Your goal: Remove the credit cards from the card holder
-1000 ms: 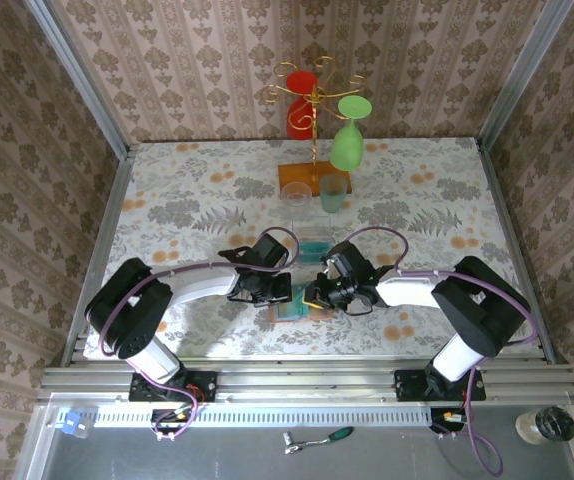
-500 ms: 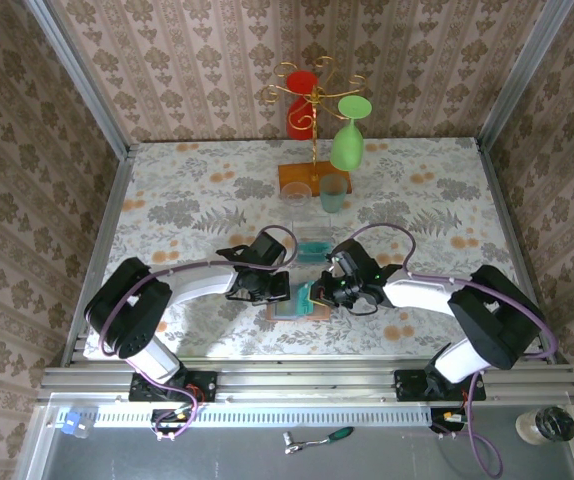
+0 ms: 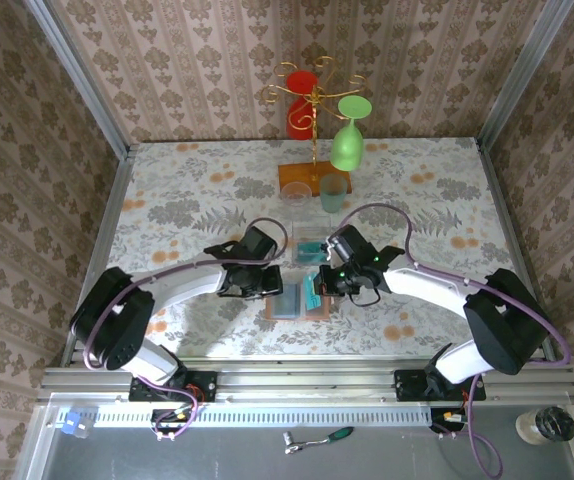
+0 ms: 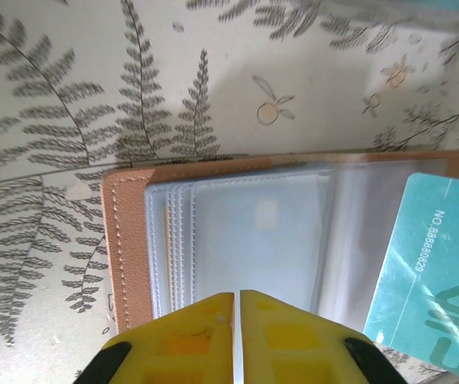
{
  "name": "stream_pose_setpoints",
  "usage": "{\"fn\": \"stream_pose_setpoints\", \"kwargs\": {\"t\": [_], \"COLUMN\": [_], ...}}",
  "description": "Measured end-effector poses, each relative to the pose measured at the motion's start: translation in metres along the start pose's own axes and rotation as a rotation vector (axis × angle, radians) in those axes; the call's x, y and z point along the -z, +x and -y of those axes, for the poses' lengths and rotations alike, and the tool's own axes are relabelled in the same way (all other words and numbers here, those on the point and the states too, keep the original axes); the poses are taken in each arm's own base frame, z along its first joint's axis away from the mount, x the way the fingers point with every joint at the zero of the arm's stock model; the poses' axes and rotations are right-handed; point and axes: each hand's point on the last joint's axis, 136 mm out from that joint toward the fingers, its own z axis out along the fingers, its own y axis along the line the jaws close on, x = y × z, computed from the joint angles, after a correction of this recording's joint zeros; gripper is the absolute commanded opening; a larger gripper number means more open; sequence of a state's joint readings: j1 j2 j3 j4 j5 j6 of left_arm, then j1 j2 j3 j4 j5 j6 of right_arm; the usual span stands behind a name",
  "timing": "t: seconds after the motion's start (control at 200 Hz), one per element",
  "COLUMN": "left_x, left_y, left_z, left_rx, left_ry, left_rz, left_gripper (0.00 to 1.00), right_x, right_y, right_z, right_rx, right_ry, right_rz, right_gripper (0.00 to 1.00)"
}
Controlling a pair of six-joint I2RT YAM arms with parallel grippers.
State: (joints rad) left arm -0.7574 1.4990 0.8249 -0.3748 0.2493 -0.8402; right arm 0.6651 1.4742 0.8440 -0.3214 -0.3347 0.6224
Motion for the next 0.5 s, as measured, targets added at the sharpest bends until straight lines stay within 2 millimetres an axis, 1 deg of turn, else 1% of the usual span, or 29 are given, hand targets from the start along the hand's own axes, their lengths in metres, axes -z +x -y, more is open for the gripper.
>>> {"fn": "stream_pose_setpoints", "kwargs": {"t": [0.115,0.195,0.29,0.355,0.5], "left_x": [0.010,0.014,0.015,0.015,0.016], "left_y": [-0.007,-0.008,-0.005,-0.002,0.004], "left_z": [-0.001,-0.007,-0.018,-0.026,-0.037], "left_rx": [0.008,0.020,0.036,0.050,0.066], "left_ry": [0.015,0.010,-0.005,-0.018,-0.030], "left_rz": [0.034,0.046,0.044,0.038,0.032], "left_gripper": [0.13,0.13,0.14,0.14,0.15], "right_x": [0.013,0.023,0.032,0.037,0.047], "right_y": [-0.008,-0.013,-0.020,-0.025,-0.038], "right_z": [-0.004,-0.005,-0.005,-0.004,-0.003], "right_rx": [0.153,0.263,0.398,0.490,0.714], "right_ry": [0.046,0.086,0.133,0.171,0.237], "right_rz": [-0.009,-0.022,-0.038,-0.053,-0.098], "right_gripper": [0.02,0.02,0.02,0.01,0.00]}}
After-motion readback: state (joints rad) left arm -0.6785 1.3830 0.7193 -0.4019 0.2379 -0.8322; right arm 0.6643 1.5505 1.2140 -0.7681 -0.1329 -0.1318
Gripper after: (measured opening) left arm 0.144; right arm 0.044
